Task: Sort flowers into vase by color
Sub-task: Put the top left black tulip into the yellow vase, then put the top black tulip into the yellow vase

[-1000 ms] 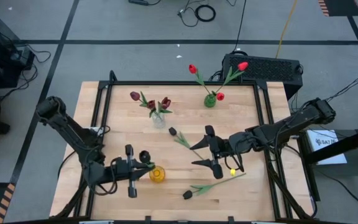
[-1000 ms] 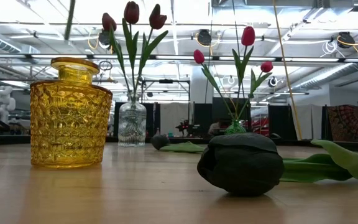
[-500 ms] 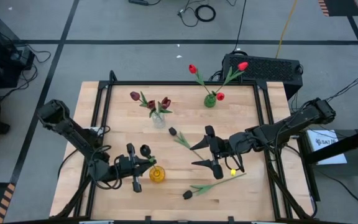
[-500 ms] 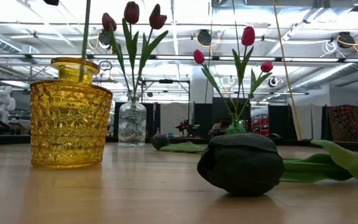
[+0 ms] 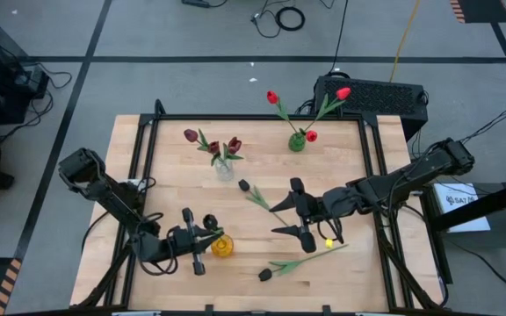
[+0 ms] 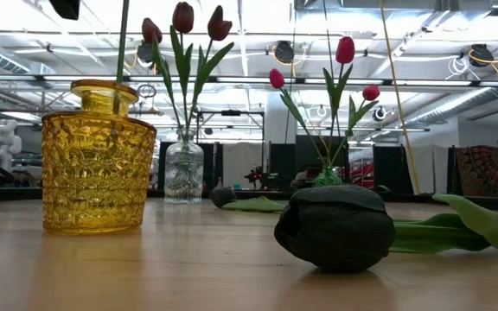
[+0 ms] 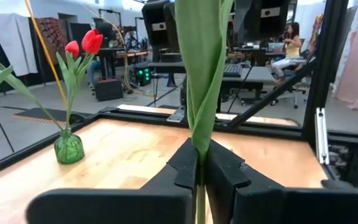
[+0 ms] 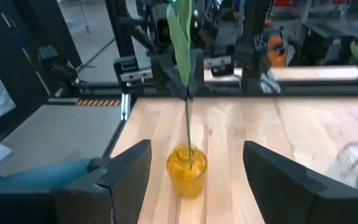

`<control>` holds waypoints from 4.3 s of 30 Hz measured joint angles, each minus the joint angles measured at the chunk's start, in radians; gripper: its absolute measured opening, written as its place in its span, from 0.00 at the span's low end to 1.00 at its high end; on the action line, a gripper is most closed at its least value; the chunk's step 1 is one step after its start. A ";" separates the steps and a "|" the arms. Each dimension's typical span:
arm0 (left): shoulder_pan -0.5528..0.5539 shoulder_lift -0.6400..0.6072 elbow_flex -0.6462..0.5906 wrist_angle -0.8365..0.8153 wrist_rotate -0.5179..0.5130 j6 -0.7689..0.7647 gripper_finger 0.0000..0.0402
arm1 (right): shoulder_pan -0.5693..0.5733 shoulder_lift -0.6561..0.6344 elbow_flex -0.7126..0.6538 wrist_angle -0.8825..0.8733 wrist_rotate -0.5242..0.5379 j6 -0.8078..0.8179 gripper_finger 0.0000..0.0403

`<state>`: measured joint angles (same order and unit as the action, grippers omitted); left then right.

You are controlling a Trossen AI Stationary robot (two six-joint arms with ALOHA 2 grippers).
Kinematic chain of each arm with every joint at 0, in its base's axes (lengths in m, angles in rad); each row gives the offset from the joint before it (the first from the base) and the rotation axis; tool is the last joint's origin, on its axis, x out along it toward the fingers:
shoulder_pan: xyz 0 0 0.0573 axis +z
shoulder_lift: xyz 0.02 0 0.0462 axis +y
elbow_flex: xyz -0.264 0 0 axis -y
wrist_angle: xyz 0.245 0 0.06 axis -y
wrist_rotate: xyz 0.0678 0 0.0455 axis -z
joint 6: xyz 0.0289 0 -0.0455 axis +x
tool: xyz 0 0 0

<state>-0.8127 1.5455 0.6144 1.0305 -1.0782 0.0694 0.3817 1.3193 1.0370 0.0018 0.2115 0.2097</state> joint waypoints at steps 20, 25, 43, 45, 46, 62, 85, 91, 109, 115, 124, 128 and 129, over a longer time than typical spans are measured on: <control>-0.171 -0.361 0.001 -0.806 -0.029 -0.343 0.63 | -0.002 0.043 0.000 -0.301 0.001 0.104 0.61; -0.218 -0.483 0.001 -1.095 0.016 -0.537 0.64 | -0.022 0.091 0.000 -0.310 0.004 0.096 0.61; -0.214 -0.589 0.001 -1.301 0.029 -0.648 0.64 | -0.157 0.469 -0.002 -0.315 0.115 0.120 0.61; -0.214 -0.588 0.001 -1.301 0.033 -0.707 0.64 | -0.175 0.510 -0.002 -0.281 0.099 0.103 0.61; -0.214 -0.585 0.001 -1.301 0.041 -0.724 0.64 | -0.181 0.527 -0.002 -0.266 0.089 0.098 0.61; -0.214 -0.468 0.001 -1.233 0.022 -0.745 0.64 | -0.222 0.573 0.001 -0.245 -0.017 0.143 0.10; -0.254 -0.500 0.077 -0.970 -0.086 -0.490 0.64 | 0.111 -0.064 -0.001 -0.217 0.299 0.172 0.00; -0.177 -0.485 0.121 -0.641 0.026 -0.081 0.64 | 0.204 -0.031 0.000 0.158 0.341 -0.054 0.00; 0.083 -0.248 0.366 -0.618 0.351 0.069 0.64 | 0.131 0.296 0.000 0.790 0.313 -0.303 0.00; 0.128 -0.191 0.410 -0.620 0.375 0.071 0.64 | 0.130 0.321 0.000 0.857 0.306 -0.304 0.00; 0.202 -0.124 0.426 -0.562 0.442 0.068 0.64 | 0.129 0.328 0.000 0.862 0.306 -0.328 0.00; 0.229 -0.105 0.426 -0.520 0.450 0.067 0.64 | 0.129 0.328 0.000 0.862 0.307 -0.334 0.00; 0.235 -0.103 0.426 -0.517 0.449 0.067 0.63 | 0.130 0.328 0.000 0.860 0.306 -0.334 0.00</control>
<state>-0.5781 1.4429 1.0401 0.5138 -0.6288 0.1364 0.5112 1.6470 1.0367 0.8622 0.5179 -0.1242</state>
